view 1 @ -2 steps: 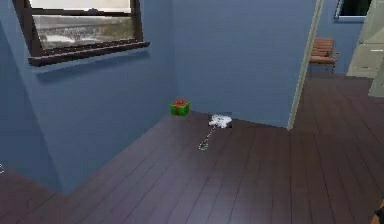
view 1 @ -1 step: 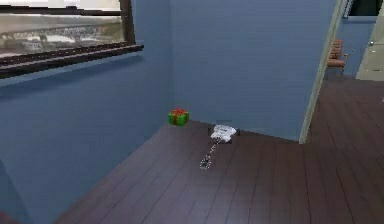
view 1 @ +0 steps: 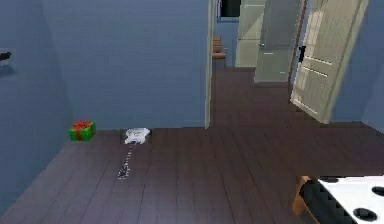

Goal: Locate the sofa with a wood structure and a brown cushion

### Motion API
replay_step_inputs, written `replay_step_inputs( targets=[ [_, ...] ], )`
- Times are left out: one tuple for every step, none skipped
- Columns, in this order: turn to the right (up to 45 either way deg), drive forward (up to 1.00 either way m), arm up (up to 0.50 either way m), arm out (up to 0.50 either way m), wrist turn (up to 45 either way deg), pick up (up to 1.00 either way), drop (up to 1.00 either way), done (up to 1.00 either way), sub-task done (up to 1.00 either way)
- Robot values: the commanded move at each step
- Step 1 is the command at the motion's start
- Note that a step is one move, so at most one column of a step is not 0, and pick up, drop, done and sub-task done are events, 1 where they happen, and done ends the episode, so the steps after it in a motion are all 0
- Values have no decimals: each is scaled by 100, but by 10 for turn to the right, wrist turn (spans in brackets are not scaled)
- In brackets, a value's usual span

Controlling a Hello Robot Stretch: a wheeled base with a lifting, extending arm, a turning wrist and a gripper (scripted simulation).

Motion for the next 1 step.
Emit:
replay_step_inputs(
  targets=[
    [0,100,0,0,0,0,0,0,0]
  ],
)
